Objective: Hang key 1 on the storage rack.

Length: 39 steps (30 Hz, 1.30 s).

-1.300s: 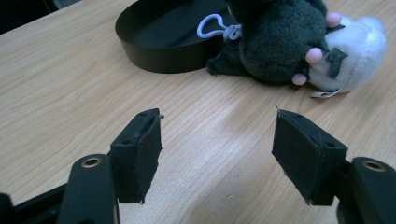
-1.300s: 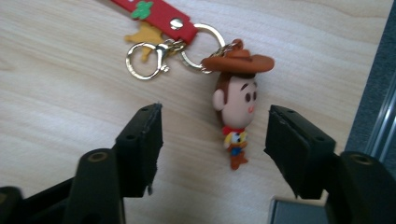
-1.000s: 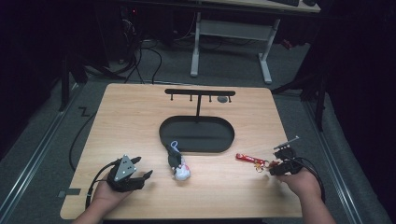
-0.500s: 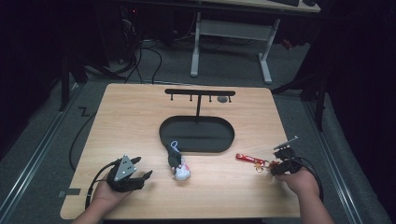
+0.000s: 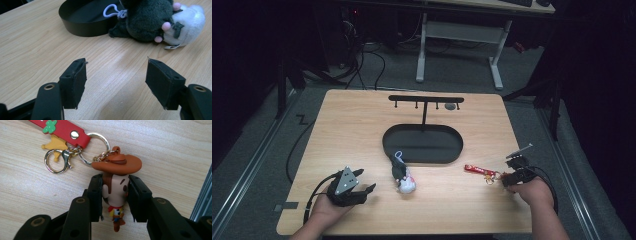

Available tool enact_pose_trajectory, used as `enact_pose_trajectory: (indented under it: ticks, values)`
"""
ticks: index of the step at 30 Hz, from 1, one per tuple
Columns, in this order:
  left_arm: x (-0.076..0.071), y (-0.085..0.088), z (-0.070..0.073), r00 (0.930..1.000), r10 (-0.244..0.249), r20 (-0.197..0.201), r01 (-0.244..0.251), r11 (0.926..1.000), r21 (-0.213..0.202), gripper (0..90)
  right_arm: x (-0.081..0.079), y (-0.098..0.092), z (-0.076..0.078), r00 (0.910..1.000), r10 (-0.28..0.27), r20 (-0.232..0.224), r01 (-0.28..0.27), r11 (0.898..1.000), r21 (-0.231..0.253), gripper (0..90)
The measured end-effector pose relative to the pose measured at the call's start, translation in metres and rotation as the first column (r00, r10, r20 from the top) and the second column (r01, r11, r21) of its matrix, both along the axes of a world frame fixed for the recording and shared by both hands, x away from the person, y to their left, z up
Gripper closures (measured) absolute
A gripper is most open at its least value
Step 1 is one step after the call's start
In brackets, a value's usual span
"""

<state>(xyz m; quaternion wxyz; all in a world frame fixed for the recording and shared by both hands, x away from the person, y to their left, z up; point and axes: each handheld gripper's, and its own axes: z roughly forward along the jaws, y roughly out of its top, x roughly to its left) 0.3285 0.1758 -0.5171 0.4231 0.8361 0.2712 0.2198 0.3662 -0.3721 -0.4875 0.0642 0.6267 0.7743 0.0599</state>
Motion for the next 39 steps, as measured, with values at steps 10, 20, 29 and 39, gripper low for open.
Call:
enact_pose_trajectory:
  ticks: [10,20,29,39]
  values:
    - [-0.001,-0.002,-0.001,1.0,0.001,-0.001,-0.001,1.0,0.005,33.5,-0.002,0.002,0.0,0.9999,-0.006,0.016,0.006,1.0,-0.005,66.9]
    - [-0.001,-0.003,-0.002,0.9999,-0.006,-0.013,0.007,0.9998,0.017,33.5,-0.01,0.03,0.037,0.9989,0.038,0.029,-0.039,0.999,0.01,67.0]
    - [-0.001,-0.002,-0.002,0.9999,-0.009,-0.011,0.009,0.9999,0.008,33.4,-0.013,0.053,0.076,0.9949,0.097,0.03,-0.097,0.995,0.024,67.0]
    - [-0.001,-0.002,-0.001,0.9998,-0.017,-0.011,0.017,0.9998,0.006,33.4,-0.006,0.083,0.117,0.9874,0.154,0.038,-0.154,0.988,0.007,67.0]
